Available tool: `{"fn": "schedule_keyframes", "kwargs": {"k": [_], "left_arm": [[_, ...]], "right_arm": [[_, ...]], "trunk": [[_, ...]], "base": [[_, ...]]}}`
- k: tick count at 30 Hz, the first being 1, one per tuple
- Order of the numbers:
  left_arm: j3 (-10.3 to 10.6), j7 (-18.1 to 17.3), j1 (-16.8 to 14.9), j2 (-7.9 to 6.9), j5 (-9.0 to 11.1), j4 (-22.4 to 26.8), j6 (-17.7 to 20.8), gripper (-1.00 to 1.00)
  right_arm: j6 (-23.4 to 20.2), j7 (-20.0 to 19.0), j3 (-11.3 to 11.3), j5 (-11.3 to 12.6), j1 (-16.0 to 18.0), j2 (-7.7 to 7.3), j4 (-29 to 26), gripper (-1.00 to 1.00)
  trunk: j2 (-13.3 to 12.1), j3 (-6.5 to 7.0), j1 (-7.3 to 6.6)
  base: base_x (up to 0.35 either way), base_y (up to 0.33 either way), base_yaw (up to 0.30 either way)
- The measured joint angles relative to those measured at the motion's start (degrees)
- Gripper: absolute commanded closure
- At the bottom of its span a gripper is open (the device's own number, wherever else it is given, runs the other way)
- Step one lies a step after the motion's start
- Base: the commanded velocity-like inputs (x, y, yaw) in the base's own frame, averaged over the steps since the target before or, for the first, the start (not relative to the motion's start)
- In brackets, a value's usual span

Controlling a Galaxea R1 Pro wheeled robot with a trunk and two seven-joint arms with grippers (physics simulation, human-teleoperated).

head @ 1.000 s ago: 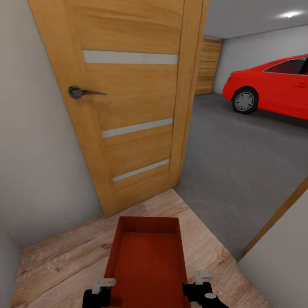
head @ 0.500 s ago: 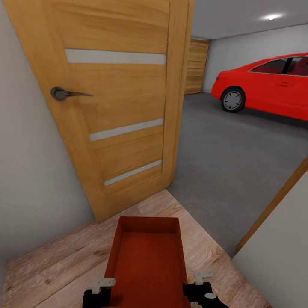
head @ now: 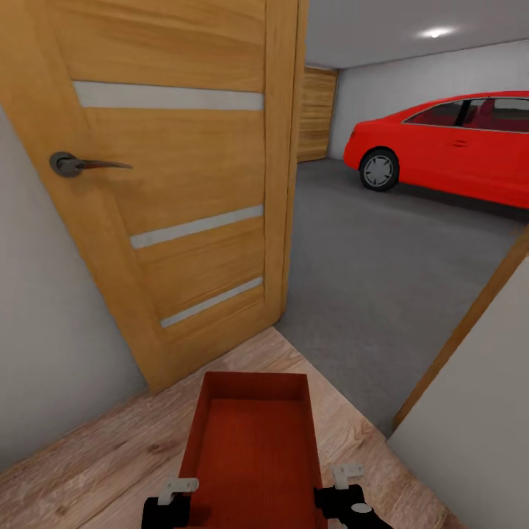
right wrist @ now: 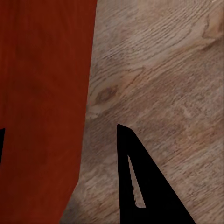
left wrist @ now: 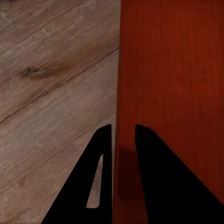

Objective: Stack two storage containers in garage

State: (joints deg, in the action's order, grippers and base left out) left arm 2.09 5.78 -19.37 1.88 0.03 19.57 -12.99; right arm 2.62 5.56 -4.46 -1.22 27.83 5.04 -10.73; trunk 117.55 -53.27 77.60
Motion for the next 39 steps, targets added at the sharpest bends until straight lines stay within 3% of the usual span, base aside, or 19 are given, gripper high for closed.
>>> {"fn": "schedule_keyframes", "kwargs": {"k": [10, 25, 39], "left_arm": [[0.0, 0.0, 0.0, 0.0, 0.0, 0.0, 0.0, 1.0], [0.0, 0.0, 0.0, 0.0, 0.0, 0.0, 0.0, 1.0], [0.0, 0.0, 0.0, 0.0, 0.0, 0.0, 0.0, 1.0]], "right_arm": [[0.0, 0.0, 0.0, 0.0, 0.0, 0.0, 0.0, 1.0], [0.0, 0.0, 0.0, 0.0, 0.0, 0.0, 0.0, 1.0], [0.2, 0.0, 0.0, 0.0, 0.0, 0.0, 0.0, 1.0]], "trunk": [[0.0, 0.0, 0.01], [0.0, 0.0, 0.03], [0.0, 0.0, 0.03]], "base": [[0.212, 0.14, -0.005], [0.011, 0.007, -0.195], [0.0, 0.0, -0.021]]}}
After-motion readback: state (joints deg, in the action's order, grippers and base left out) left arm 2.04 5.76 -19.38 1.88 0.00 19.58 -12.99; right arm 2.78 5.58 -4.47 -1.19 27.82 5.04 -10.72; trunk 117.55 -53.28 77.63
